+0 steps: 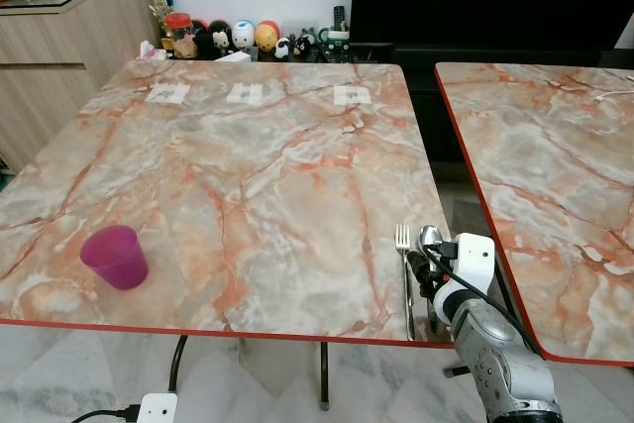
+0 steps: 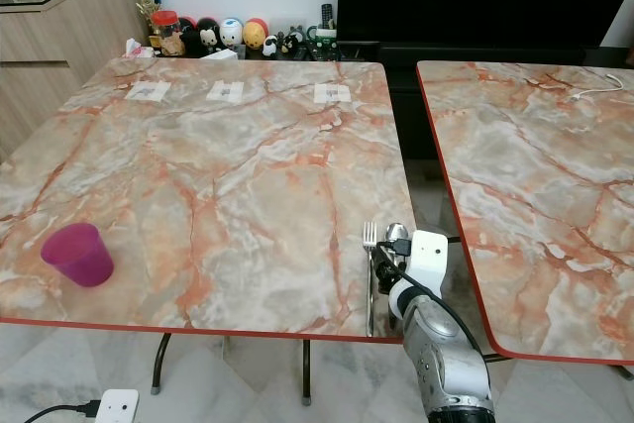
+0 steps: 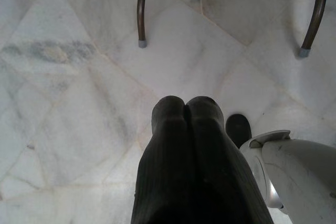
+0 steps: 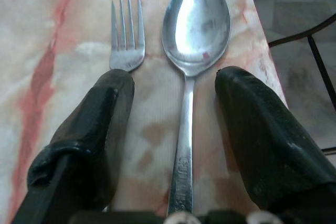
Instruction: Setting the table
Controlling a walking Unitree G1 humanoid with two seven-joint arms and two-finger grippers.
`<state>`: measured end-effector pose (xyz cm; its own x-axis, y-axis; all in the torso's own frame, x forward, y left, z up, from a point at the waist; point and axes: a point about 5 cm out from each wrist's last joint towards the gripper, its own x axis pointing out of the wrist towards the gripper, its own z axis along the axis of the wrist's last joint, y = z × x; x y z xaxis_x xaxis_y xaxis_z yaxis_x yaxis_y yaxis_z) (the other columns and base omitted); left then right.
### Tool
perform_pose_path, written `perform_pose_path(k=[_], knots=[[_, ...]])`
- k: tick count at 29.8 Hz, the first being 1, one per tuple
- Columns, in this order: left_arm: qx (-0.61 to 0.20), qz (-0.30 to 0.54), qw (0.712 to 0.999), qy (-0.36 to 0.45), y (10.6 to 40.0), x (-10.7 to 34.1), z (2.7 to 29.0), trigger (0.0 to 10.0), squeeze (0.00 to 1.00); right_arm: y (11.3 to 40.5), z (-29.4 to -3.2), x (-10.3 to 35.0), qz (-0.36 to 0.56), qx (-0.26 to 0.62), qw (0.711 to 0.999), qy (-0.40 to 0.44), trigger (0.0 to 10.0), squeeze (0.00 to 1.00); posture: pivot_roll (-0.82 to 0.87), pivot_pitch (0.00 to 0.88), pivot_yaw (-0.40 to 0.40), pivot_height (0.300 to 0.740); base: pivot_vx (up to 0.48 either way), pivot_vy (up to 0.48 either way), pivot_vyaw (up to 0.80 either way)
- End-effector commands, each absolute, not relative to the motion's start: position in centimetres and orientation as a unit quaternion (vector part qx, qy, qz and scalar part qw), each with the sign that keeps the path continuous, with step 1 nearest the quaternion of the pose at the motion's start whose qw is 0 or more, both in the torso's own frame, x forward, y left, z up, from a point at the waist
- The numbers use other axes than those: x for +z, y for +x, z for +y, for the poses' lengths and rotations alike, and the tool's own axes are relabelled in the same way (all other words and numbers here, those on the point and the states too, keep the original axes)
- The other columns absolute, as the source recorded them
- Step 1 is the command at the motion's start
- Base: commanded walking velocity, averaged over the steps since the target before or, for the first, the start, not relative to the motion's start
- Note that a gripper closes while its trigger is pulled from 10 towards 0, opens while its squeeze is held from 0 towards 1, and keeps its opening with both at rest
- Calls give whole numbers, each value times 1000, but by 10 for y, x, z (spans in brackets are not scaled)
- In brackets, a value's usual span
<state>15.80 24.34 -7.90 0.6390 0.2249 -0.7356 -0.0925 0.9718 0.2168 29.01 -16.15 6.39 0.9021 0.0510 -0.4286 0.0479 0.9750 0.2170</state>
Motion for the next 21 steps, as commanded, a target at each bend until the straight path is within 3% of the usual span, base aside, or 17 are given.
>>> perform_pose_path(k=[1,9,10,11,12,21], knots=[[87,432,894,82,151,-82,246,10000,0,291,-164,61,231,-2,966,118,10000,0,-1,7,-1,740,0,0,0],[87,433,894,82,151,-82,247,10000,0,290,-165,52,254,2,961,110,10000,0,0,7,0,740,0,0,0],[87,433,893,81,151,-82,247,10000,0,290,-165,51,255,4,961,110,3412,0,1,7,1,740,0,0,0],[87,433,893,81,151,-82,247,10000,0,290,-165,51,255,4,961,110,3412,0,1,7,1,740,0,0,0],[86,434,893,81,151,-82,246,10000,0,290,-165,51,255,4,961,111,0,0,1,7,1,740,0,0,0],[85,436,892,80,150,-83,246,10000,0,290,-163,50,257,11,960,109,0,0,-1,7,0,740,0,0,0]])
